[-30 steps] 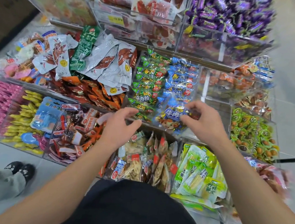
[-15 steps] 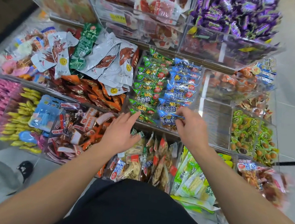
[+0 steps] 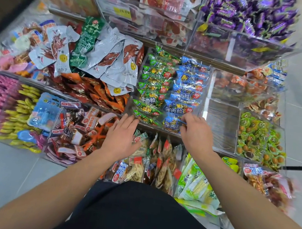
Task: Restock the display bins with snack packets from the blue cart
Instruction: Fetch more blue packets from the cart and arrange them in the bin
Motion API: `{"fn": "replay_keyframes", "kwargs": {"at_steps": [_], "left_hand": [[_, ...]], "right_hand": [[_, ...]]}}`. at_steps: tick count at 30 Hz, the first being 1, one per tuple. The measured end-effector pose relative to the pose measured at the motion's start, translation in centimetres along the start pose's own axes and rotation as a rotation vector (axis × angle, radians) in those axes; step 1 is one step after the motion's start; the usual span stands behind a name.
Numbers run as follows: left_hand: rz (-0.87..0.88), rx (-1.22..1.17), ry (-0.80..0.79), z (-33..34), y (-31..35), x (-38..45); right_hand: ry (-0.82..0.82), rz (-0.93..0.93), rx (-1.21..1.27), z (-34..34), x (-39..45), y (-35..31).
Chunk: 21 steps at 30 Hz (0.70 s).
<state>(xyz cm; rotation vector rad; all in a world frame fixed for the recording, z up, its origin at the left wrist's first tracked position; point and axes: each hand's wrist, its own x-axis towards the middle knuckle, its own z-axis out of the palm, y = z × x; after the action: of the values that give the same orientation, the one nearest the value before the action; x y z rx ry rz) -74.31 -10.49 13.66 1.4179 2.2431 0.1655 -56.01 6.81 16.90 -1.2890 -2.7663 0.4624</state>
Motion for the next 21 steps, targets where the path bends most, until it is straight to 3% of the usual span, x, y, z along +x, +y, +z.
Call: {"fn": "replay_keyframes", "kwargs": {"at_steps": [9, 15, 21], "left_hand": [[-0.002, 0.018, -0.056, -0.2, -0.4, 0.1], [-0.015, -0.012, -0.063, -0.2, 0.0, 0.1], [-0.034, -0.053, -0.068, -0.4, 0.3, 0.2]], "right_hand": [[-0.051, 0.021, -0.053, 1.4, 0.3, 0.2], [0.005, -0.018, 0.146, 0.4, -0.8, 0.4], [-0.094, -0.073, 0.01, 0.4, 0.3, -0.4]]}}
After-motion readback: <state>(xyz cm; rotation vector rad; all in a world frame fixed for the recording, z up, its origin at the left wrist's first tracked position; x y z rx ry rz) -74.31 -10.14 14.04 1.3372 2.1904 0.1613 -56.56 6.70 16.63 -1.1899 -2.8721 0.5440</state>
